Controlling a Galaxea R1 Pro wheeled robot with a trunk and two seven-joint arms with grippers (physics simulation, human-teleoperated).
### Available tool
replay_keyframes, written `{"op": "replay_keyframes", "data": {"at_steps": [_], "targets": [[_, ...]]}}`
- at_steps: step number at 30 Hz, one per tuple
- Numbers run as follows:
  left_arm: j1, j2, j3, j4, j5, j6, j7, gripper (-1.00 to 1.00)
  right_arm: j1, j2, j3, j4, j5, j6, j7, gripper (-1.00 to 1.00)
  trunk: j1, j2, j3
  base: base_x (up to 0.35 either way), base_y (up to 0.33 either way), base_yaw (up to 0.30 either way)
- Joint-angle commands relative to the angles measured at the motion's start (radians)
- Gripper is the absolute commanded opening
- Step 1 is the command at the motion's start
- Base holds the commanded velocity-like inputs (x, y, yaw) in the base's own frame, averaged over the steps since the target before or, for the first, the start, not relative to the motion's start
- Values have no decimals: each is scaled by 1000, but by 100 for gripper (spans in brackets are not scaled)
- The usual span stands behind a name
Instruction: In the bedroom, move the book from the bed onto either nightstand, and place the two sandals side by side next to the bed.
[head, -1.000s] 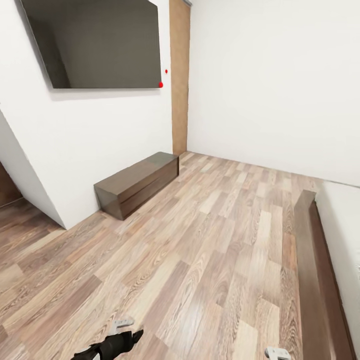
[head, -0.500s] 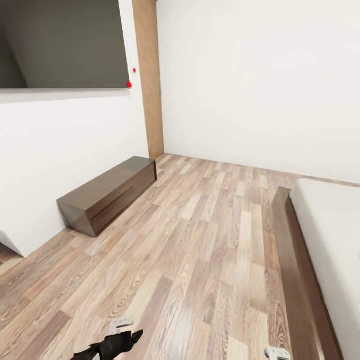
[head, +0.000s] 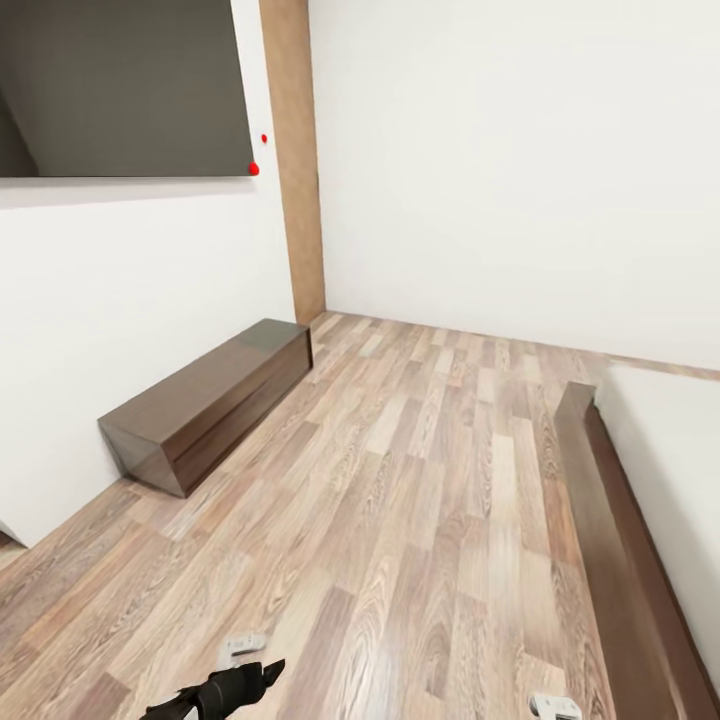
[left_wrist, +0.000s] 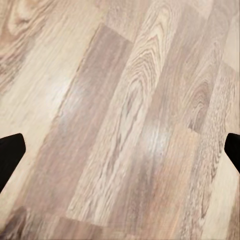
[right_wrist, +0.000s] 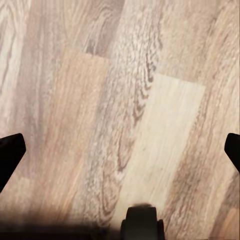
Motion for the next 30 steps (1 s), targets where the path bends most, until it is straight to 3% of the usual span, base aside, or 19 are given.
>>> {"op": "replay_keyframes", "data": {"at_steps": [1,15,22,30], "targets": [[-1,0,8,1,-11,-4,-4,100,0,0,-9,-2,10,4,4,100,0,0,-1,271,183,0],[-1,0,8,1,-11,-4,-4,100,0,-1,-9,-2,10,4,5,100,0,0,-1,264,185,-23],[-1,-1,7,1,-11,-4,-4,100,0,-1,-9,-2,10,4,5,100,0,0,1,232,168,-251],[-1,-2,7,1,-11,-4,-4,100,0,-1,-9,-2,10,4,5,100,0,0,3,55,42,-294]]}}
